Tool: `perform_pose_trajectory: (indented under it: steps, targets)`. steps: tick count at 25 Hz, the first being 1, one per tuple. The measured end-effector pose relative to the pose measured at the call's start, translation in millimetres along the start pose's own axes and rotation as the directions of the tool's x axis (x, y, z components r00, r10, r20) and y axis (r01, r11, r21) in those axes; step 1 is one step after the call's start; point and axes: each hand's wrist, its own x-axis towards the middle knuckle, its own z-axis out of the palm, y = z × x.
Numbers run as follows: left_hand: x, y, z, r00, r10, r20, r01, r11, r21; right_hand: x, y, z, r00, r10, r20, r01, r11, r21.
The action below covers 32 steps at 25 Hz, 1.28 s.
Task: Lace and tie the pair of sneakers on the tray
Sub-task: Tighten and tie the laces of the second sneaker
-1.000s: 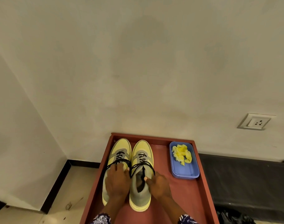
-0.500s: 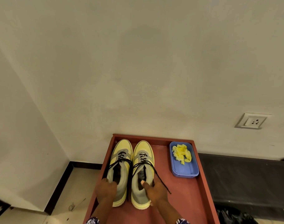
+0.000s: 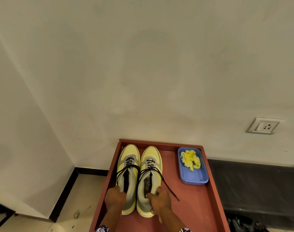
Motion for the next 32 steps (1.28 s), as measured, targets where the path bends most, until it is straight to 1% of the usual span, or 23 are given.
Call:
perform_pose_trajectory:
  steps: [3, 7, 11, 17, 22, 29, 32]
  targets:
    - [-4, -2, 1, 1.0, -0.016, 0.003, 0.016, 0.999, -0.041, -1, 0, -1, 1.0, 0.015, -0.002, -0.015, 0.999, -0.029]
    - [-13, -9, 5, 0.995, -0.093, -0.031, 0.088, 0.985, -0.147, 0, 6, -7, 1.0, -0.003, 0.0, 0.003, 0.995, -0.104]
    - [-27, -10, 6, 0.992, -0.114, -0.053, 0.101, 0.972, -0.212, -8, 7, -17, 1.0, -0.005, 0.004, 0.005, 0.995, -0.095]
    - [-46, -4, 8, 0.988, -0.138, -0.068, 0.118, 0.962, -0.246, -28, 0, -38, 1.0, -0.013, 0.009, 0.014, 0.999, -0.043]
    - [-58, 13, 7, 0.992, -0.087, -0.095, 0.062, 0.969, -0.239, -40, -6, -59, 0.999, -0.04, 0.005, 0.04, 0.999, 0.022]
    - [-85, 43, 7, 0.996, -0.012, -0.092, -0.013, 0.963, -0.268, -54, -15, -97, 0.997, -0.079, 0.002, 0.079, 0.997, -0.004]
    - [-104, 57, 6, 0.997, 0.019, -0.074, -0.04, 0.956, -0.289, -62, -17, -116, 0.995, -0.092, -0.039, 0.092, 0.996, -0.002]
